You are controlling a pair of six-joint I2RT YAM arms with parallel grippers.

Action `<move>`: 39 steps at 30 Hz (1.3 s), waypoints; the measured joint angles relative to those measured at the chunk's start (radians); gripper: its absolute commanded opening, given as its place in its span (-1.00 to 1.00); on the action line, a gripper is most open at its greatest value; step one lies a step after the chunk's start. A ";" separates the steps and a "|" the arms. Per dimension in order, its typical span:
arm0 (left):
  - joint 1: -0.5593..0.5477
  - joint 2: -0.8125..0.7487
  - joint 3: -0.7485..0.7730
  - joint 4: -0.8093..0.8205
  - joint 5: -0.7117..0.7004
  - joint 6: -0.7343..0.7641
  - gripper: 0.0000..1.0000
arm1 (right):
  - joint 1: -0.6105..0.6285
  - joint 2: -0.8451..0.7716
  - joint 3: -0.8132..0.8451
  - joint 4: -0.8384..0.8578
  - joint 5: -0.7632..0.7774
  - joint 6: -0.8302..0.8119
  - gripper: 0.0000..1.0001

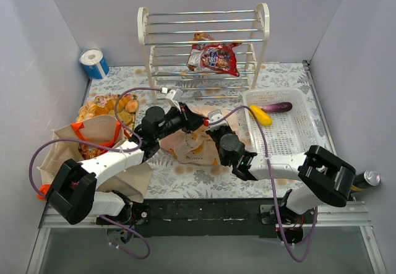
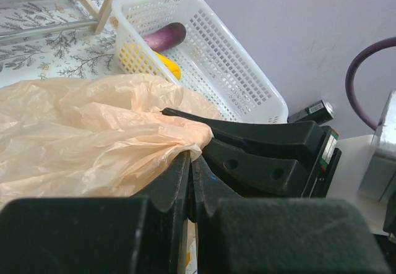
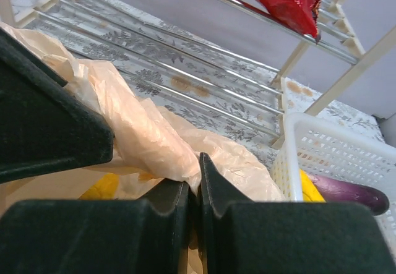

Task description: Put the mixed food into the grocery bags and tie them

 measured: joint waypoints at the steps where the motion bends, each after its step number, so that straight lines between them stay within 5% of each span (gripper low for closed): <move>1: 0.000 0.004 0.000 0.003 0.001 -0.006 -1.00 | 0.000 0.010 -0.011 0.040 0.006 -0.023 -0.74; 5: -0.001 0.024 0.000 0.011 0.008 -0.012 -1.00 | 0.000 0.006 -0.029 0.066 0.013 -0.048 -0.73; 8: -0.003 0.028 0.001 0.010 0.016 0.006 -1.00 | -0.011 -0.074 -0.032 -0.066 -0.043 0.008 -0.46; 9: -0.003 0.028 0.004 0.007 0.019 0.017 -1.00 | -0.019 -0.114 -0.032 -0.124 -0.075 0.027 -0.19; 12: -0.002 0.028 0.025 -0.019 0.024 0.058 -1.00 | -0.052 -0.247 -0.032 -0.300 -0.198 0.082 0.18; 16: 0.004 0.030 0.074 -0.084 0.024 0.129 -1.00 | -0.080 -0.401 -0.015 -0.534 -0.415 0.131 0.46; 20: 0.007 0.029 0.105 -0.127 0.024 0.195 -1.00 | -0.079 -0.492 0.035 -0.741 -0.681 0.164 0.43; 27: 0.009 0.025 0.108 -0.193 0.037 0.287 -1.00 | -0.197 -0.523 0.212 -0.935 -1.014 0.206 -0.06; 33: 0.011 -0.012 0.108 -0.209 0.072 0.352 -1.00 | -0.533 -0.360 0.377 -0.925 -1.326 0.214 -0.35; 39: 0.011 -0.075 0.073 -0.187 0.103 0.385 -1.00 | -0.618 -0.141 0.396 -0.958 -1.564 0.129 -0.45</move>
